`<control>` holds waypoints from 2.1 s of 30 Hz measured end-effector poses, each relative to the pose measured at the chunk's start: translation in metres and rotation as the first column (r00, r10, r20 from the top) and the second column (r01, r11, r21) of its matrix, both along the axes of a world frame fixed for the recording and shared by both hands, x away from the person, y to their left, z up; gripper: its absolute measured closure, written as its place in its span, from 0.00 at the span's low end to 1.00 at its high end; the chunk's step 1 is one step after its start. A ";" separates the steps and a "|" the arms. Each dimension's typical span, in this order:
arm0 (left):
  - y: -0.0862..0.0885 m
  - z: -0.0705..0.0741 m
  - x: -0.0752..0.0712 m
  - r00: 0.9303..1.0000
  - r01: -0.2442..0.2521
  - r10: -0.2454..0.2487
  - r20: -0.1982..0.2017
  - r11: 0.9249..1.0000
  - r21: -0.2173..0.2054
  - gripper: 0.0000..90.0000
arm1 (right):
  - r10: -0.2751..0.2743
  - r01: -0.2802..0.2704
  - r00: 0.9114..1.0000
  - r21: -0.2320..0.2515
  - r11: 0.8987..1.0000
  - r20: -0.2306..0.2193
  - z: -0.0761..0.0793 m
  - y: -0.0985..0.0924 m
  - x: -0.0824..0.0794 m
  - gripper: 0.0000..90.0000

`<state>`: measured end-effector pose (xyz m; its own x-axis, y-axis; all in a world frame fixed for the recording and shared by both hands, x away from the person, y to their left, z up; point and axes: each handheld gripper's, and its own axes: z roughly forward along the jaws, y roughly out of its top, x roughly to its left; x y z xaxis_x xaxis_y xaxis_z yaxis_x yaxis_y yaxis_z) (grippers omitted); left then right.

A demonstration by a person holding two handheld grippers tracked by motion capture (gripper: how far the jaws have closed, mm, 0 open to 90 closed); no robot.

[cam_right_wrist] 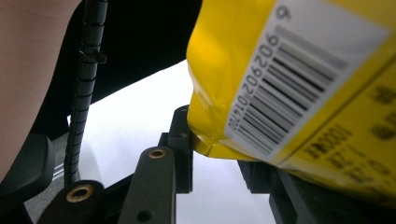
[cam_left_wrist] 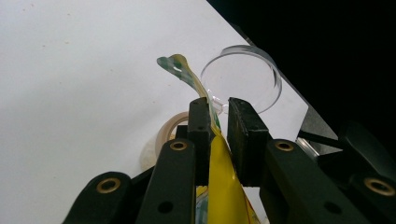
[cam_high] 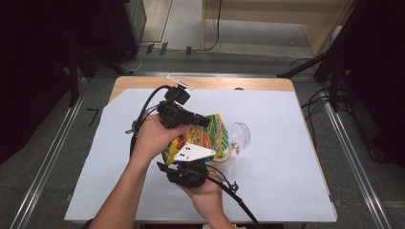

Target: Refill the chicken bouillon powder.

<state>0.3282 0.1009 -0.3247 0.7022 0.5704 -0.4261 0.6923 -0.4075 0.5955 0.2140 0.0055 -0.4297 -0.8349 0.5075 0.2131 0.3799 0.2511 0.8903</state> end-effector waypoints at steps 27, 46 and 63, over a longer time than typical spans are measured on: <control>0.003 0.003 -0.001 1.000 -0.001 0.002 0.017 1.000 -0.011 0.88 | 0.005 -0.005 1.000 -0.006 1.000 0.030 0.002 0.001 0.000 0.79; 0.001 0.002 -0.001 1.000 0.000 0.000 0.013 1.000 -0.001 0.88 | 0.006 -0.005 1.000 -0.012 1.000 0.028 0.001 0.000 0.000 0.79; -0.001 -0.001 0.000 1.000 0.000 0.000 0.003 1.000 -0.004 0.89 | -0.002 0.002 1.000 -0.010 1.000 0.020 -0.001 -0.001 -0.001 0.79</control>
<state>0.3282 0.1001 -0.3254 0.7035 0.5685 -0.4265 0.6906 -0.4056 0.5988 0.2134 0.0050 -0.4307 -0.8379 0.5112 0.1915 0.3627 0.2592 0.8951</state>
